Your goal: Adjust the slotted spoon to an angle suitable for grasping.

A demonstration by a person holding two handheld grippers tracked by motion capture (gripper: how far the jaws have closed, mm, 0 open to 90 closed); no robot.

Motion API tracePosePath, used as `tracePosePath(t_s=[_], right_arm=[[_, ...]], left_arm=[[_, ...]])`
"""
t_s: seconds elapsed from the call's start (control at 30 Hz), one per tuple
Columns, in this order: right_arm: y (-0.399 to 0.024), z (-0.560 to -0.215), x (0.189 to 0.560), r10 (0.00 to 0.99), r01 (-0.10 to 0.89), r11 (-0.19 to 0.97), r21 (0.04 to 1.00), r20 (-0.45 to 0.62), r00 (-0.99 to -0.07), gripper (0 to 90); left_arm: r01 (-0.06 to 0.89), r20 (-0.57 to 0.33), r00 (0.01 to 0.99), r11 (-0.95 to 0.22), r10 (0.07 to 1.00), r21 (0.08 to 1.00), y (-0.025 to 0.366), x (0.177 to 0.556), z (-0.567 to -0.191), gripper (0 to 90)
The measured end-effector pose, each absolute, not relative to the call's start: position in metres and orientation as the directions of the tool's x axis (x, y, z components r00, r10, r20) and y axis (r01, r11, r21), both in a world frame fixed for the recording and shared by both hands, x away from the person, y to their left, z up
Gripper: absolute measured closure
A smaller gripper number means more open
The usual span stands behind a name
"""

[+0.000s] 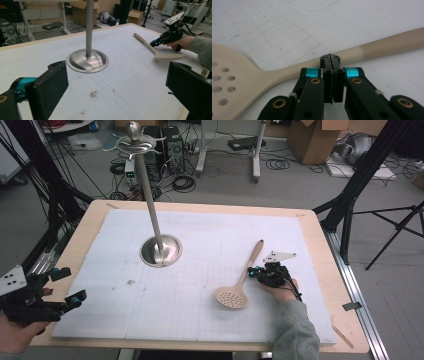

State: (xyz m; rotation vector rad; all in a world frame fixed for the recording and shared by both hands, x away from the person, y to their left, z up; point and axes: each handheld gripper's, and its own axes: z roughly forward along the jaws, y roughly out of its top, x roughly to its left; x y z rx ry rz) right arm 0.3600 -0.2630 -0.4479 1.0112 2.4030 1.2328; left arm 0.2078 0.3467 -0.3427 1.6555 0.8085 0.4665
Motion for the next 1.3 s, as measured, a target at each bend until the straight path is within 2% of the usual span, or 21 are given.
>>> tracePosePath(t_s=[0.8,0.93,1.07,1.3], right_arm=[[-0.209,-0.447,0.376,0.564,0.385,0.482,0.787,0.057,-0.824,90.0],[-0.207,-0.444,0.375,0.566,0.361,0.492,0.792,0.024,-0.824,90.0],[-0.21,-0.436,0.371,0.554,0.345,0.455,0.821,0.043,-0.831,90.0],[-0.201,-0.435,0.365,0.489,0.309,0.492,0.814,0.035,-0.871,90.0]], left_arm=[[0.261,-0.12,0.641,-0.069,0.758,0.963,0.365,0.191,-0.344,4.7],[0.262,-0.12,0.642,-0.069,0.757,0.963,0.365,0.192,-0.344,4.7],[0.26,-0.119,0.643,-0.069,0.756,0.963,0.365,0.192,-0.343,4.7],[0.26,-0.115,0.65,-0.077,0.751,0.962,0.361,0.194,-0.344,4.7]])
